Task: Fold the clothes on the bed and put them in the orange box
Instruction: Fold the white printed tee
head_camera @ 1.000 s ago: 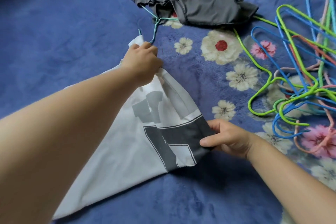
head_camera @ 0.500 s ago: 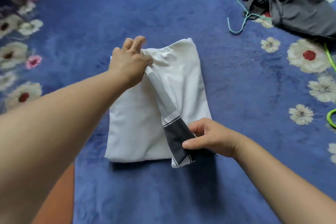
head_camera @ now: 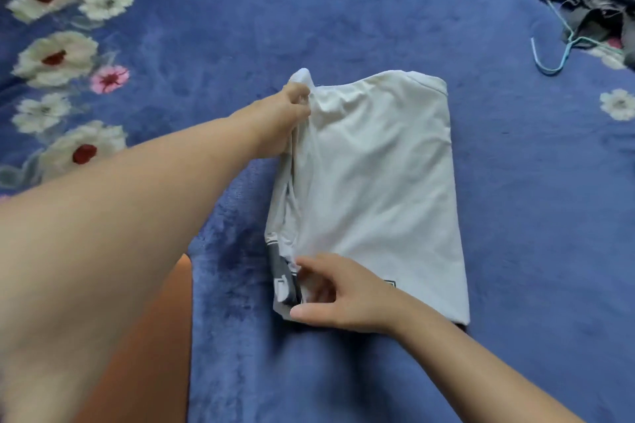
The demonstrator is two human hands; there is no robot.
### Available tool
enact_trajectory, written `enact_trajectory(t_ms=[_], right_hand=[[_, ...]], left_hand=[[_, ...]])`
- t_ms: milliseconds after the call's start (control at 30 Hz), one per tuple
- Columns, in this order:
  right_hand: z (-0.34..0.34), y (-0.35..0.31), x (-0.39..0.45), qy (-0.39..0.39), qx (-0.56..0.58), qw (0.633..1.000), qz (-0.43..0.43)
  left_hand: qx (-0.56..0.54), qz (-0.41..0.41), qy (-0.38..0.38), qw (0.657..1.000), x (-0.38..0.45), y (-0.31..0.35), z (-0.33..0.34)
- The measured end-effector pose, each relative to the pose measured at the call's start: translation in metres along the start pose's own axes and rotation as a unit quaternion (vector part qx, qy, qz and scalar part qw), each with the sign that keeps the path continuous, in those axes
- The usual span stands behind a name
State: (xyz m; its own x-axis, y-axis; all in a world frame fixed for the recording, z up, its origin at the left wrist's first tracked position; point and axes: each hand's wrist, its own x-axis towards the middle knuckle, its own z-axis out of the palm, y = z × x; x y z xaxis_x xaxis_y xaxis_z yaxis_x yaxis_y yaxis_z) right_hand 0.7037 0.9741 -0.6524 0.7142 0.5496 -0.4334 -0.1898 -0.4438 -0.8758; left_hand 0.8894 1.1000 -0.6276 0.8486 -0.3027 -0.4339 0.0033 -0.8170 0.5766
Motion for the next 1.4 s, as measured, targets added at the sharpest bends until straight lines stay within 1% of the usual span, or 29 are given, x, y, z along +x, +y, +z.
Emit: enact_trajectory(t_ms=[33,67,100,133,200,233,267,300,333,367,400,433,467,500,533,567,600,700,767,833,867,933,967,1000,1067,1133,1200,1333,1400], right_hand=[[0.005,0.003,0.000,-0.005,-0.067,0.998,-0.010],[0.008,0.005,0.000,-0.007,-0.110,0.994,-0.020],[0.011,0.010,-0.002,-0.006,-0.123,0.992,-0.036],[0.012,0.013,-0.005,-0.007,-0.124,0.991,-0.049],[0.009,0.020,-0.014,0.001,-0.107,0.994,-0.038],[0.002,0.023,-0.020,0.023,-0.093,0.995,-0.027],[-0.005,0.026,-0.026,0.062,-0.089,0.994,-0.018],[-0.015,0.030,-0.031,0.126,-0.099,0.987,-0.025],[-0.025,0.038,-0.036,0.217,-0.125,0.967,-0.038],[-0.036,0.047,-0.039,0.313,-0.160,0.936,-0.033],[-0.050,0.054,-0.040,0.390,-0.181,0.903,-0.001],[-0.064,0.057,-0.042,0.438,-0.176,0.880,0.060],[-0.076,0.057,-0.042,0.451,-0.141,0.869,0.147],[-0.088,0.059,-0.042,0.441,-0.095,0.860,0.237],[-0.097,0.062,-0.045,0.421,-0.062,0.853,0.302],[-0.099,0.065,-0.043,0.400,-0.055,0.853,0.332],[-0.098,0.067,-0.044,0.381,-0.063,0.857,0.342],[-0.082,0.073,-0.052,0.322,-0.089,0.882,0.333],[-0.074,0.075,-0.058,0.311,-0.083,0.893,0.315],[-0.073,0.077,-0.066,0.328,0.009,0.900,0.287],[-0.075,0.081,-0.070,0.335,0.071,0.898,0.277],[-0.081,0.087,-0.077,0.332,0.149,0.891,0.271],[-0.083,0.091,-0.080,0.328,0.173,0.887,0.275],[-0.084,0.093,-0.081,0.324,0.191,0.883,0.282],[-0.082,0.096,-0.081,0.311,0.204,0.880,0.295],[-0.082,0.097,-0.079,0.294,0.194,0.888,0.294],[-0.082,0.097,-0.080,0.269,0.205,0.896,0.286],[-0.076,0.097,-0.091,0.176,0.300,0.893,0.287],[-0.074,0.099,-0.098,0.145,0.328,0.891,0.278]], left_hand=[[-0.025,0.004,-0.012,1.000,-0.003,-0.004,0.000],[-0.045,-0.014,-0.013,0.999,-0.008,-0.008,0.000],[-0.083,-0.039,-0.016,0.996,-0.010,-0.015,0.002],[-0.141,-0.068,0.001,0.988,-0.014,-0.018,0.004],[-0.176,-0.083,0.064,0.979,-0.023,-0.030,0.019],[-0.206,-0.104,0.094,0.968,-0.030,-0.030,0.027],[-0.238,-0.135,0.115,0.955,-0.038,-0.030,0.037],[-0.253,-0.178,0.117,0.944,-0.044,-0.032,0.050],[-0.239,-0.204,0.113,0.943,-0.050,-0.032,0.062],[-0.217,-0.227,0.103,0.944,-0.056,-0.030,0.071],[-0.194,-0.233,0.109,0.947,-0.059,-0.029,0.079],[-0.176,-0.241,0.116,0.947,-0.060,-0.027,0.084],[-0.147,-0.249,0.122,0.950,-0.062,-0.023,0.087],[-0.122,-0.255,0.127,0.951,-0.063,-0.021,0.088],[-0.093,-0.259,0.139,0.951,-0.065,-0.017,0.092],[-0.060,-0.265,0.152,0.950,-0.069,-0.016,0.094],[-0.034,-0.274,0.156,0.948,-0.075,-0.014,0.098],[0.000,-0.302,0.155,0.941,-0.096,-0.005,0.109],[0.022,-0.292,0.159,0.943,-0.106,0.000,0.111],[0.005,-0.281,0.165,0.945,-0.106,0.008,0.108],[-0.028,-0.286,0.164,0.944,-0.104,0.014,0.106],[-0.102,-0.315,0.146,0.932,-0.102,0.019,0.105],[-0.114,-0.329,0.133,0.928,-0.102,0.018,0.107],[-0.102,-0.338,0.114,0.928,-0.103,0.015,0.109],[-0.043,-0.345,0.094,0.933,-0.107,0.002,0.117],[-0.013,-0.351,0.098,0.931,-0.110,-0.008,0.122],[-0.009,-0.345,0.101,0.933,-0.110,-0.012,0.124],[-0.056,-0.320,0.086,0.942,-0.124,-0.017,0.124],[-0.139,-0.314,0.058,0.937,-0.131,-0.022,0.123]])
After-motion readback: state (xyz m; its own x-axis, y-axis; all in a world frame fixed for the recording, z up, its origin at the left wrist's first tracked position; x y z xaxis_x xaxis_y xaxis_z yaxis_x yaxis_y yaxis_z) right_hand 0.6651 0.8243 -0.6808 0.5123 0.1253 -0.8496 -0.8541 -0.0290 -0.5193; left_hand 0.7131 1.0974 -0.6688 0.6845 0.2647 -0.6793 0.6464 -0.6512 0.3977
